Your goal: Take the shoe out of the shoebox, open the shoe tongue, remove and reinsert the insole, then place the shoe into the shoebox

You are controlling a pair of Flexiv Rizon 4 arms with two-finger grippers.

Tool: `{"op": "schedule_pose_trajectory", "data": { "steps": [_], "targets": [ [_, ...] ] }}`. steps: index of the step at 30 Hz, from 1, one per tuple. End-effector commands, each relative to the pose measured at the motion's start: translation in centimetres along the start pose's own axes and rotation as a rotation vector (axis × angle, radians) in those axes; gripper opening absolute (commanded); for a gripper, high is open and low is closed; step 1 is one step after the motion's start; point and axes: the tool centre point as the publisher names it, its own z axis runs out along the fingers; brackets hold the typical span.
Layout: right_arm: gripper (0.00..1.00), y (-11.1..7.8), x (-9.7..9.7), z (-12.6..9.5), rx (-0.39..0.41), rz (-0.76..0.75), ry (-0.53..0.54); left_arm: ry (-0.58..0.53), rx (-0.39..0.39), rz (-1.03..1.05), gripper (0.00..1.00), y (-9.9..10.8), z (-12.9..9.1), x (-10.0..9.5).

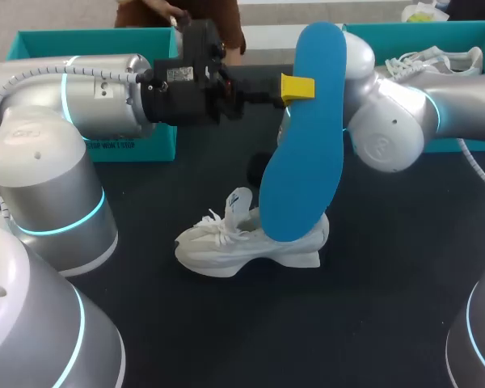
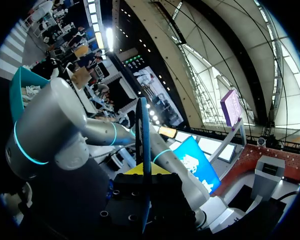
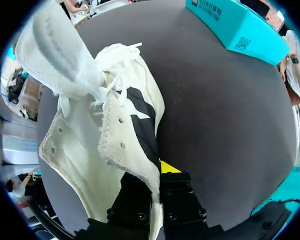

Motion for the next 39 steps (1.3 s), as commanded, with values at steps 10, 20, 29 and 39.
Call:
{"op": "schedule_pose_trajectory", "data": {
  "steps": [10, 20, 29, 39],
  "targets": [
    [0.00, -1.1, 2.5, -4.3, -0.122, 0.315, 0.064, -0.003, 0.000, 0.000, 0.00, 0.2, 0.0, 0.0],
    [0.00, -2.0, 6.1, -5.4, -0.369, 0.787, -0.196, -0.003, 0.000, 0.000, 0.00, 0.2, 0.0, 0.0],
    [0.00, -1.9, 6.1, -5.8, -0.395, 0.766, -0.252, -0.003, 0.000, 0.000, 0.00, 0.2, 0.0, 0.0],
    [0.00, -2.2, 5.4, -5.4, -0.474, 0.865, -0.254, -0.003, 0.000, 0.000, 0.00, 0.2, 0.0, 0.0]
  ]
}}
